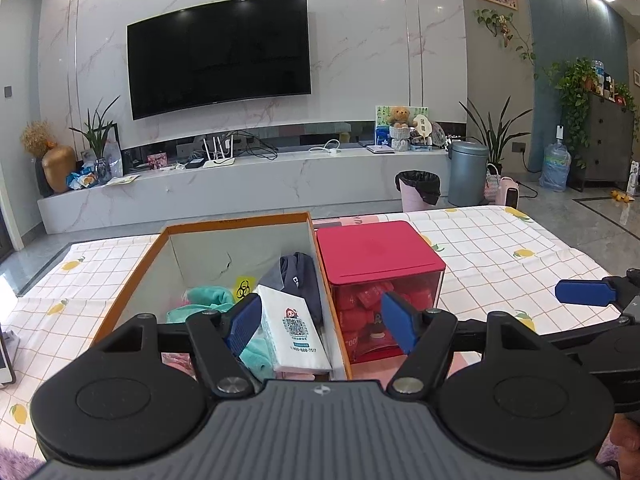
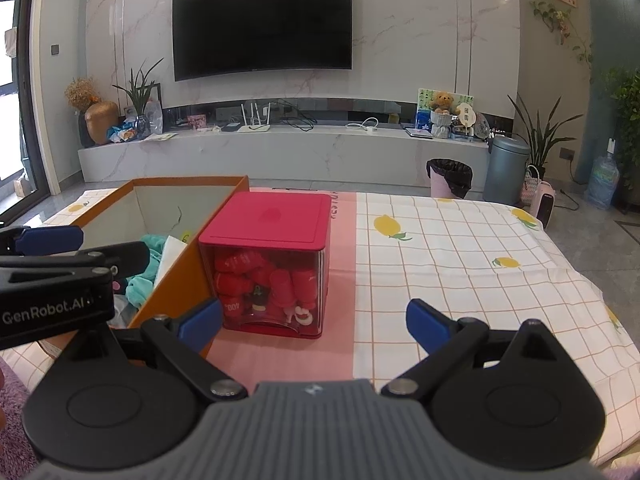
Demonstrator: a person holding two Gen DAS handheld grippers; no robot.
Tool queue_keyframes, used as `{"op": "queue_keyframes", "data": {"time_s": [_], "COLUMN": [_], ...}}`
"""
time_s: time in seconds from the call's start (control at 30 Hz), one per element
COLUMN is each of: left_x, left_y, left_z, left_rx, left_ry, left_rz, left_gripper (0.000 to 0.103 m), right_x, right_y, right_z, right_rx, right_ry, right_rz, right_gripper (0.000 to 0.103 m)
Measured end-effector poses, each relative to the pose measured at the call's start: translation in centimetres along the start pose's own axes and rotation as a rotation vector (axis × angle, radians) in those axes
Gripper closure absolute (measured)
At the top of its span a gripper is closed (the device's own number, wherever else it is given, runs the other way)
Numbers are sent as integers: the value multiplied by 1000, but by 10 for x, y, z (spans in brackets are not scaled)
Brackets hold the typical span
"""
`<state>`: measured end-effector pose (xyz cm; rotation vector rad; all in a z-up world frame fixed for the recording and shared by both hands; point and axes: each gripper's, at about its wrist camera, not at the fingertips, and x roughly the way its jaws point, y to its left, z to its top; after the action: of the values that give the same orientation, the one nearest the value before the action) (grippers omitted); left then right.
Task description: Organize soft objects
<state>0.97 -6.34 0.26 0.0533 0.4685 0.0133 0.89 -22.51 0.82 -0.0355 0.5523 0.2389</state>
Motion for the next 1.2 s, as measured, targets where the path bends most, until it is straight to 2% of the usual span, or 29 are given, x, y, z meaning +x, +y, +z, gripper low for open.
{"op": "queue_keyframes", "data": {"time_s": [1.2], "left_x": [-2], "left_y": [1], "left_z": [-2], "left_rx": [-10], "left_ry": [3], "left_rz": [-1], "left_gripper": [22], "right_x": [-1], "right_y": [0], "right_z": [-1], "right_rx": [-12], "right_ry": [5], "right_rz": [-6], "right_gripper": [6]}}
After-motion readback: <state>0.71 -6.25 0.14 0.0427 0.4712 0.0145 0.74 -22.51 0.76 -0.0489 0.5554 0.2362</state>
